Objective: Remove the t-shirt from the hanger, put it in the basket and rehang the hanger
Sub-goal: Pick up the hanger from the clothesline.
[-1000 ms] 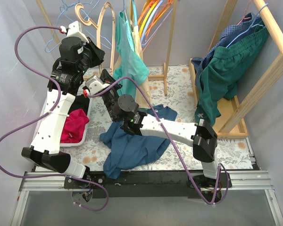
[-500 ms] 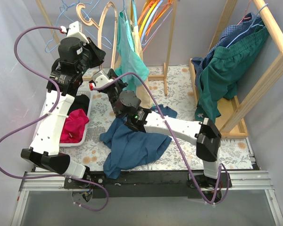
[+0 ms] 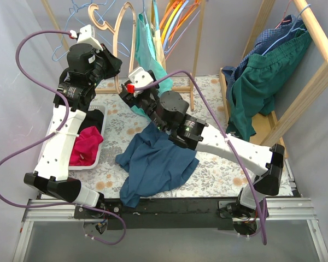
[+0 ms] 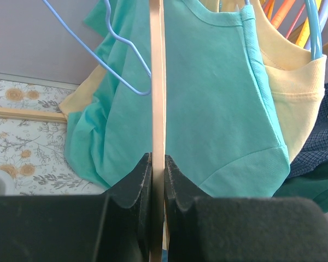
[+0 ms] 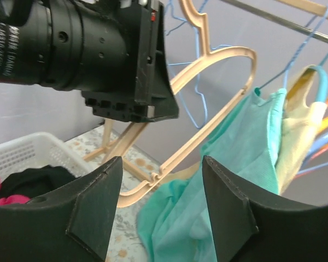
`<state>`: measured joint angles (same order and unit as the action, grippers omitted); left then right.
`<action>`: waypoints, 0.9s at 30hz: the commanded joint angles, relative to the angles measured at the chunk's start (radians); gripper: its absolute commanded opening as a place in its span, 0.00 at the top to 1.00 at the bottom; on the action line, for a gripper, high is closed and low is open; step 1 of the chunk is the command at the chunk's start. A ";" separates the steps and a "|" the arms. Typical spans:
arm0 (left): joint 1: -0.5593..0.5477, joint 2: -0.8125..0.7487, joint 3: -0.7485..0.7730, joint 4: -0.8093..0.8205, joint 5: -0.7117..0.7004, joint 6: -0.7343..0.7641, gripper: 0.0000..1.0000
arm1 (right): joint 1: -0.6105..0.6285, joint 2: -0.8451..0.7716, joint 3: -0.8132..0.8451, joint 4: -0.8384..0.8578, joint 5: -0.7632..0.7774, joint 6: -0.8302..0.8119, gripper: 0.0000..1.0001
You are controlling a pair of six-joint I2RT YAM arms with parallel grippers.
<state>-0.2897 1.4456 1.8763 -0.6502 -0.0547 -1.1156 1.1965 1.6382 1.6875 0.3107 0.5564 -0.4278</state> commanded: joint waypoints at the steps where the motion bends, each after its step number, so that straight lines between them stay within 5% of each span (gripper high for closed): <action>1: 0.001 -0.024 0.037 0.009 0.000 0.007 1.00 | -0.003 0.031 0.115 -0.200 -0.095 0.121 0.31; 13: 0.003 0.007 0.049 0.020 -0.011 -0.030 1.00 | 0.018 0.110 0.126 -0.213 -0.026 0.126 0.24; 19: 0.003 0.004 0.027 0.021 -0.011 -0.041 1.00 | 0.051 0.212 0.166 -0.041 0.209 -0.018 0.25; 27: 0.001 -0.002 0.001 0.024 -0.016 -0.043 1.00 | 0.083 0.348 0.212 0.283 0.431 -0.308 0.46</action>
<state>-0.2886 1.4597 1.8874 -0.6514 -0.0669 -1.1503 1.2613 1.9522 1.8385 0.3218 0.8219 -0.5583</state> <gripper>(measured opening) 0.076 0.631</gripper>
